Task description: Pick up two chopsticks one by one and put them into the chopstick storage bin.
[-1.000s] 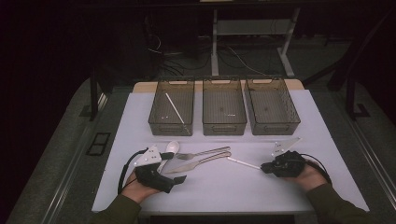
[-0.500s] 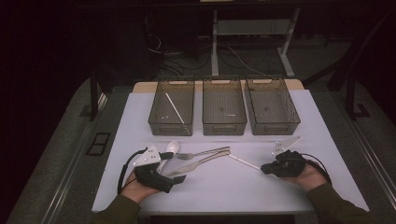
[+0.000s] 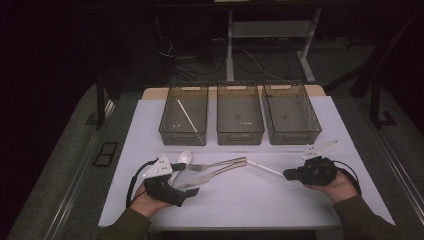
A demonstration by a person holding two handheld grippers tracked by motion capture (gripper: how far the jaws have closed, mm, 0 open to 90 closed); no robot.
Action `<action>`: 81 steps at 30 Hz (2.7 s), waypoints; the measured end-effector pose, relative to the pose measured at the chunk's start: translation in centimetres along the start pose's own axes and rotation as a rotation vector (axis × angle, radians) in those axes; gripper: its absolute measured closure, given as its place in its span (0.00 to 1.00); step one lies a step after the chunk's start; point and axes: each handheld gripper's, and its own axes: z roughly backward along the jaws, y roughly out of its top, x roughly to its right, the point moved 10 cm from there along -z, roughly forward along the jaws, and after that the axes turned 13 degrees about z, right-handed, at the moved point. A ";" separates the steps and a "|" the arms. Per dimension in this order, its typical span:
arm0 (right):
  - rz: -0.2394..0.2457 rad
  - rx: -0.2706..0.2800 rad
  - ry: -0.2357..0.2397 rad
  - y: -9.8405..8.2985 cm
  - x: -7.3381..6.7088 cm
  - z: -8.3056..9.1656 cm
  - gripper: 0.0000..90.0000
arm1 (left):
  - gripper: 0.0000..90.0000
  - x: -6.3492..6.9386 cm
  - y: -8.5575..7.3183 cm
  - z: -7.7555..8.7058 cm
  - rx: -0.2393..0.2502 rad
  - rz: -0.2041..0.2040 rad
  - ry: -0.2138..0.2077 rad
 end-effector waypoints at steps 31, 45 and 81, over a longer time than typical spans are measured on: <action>-0.020 0.063 -0.045 6.4 1.5 -0.5 0.94 | 0.06 0.0 0.0 -0.1 0.000 -0.001 0.000; -0.037 0.060 -0.066 11.2 2.6 -3.2 0.94 | 0.06 0.0 0.0 0.0 0.003 0.001 0.001; -0.102 -0.029 -0.139 23.8 7.5 -14.1 0.94 | 0.06 0.7 0.1 -0.3 0.007 -0.010 -0.034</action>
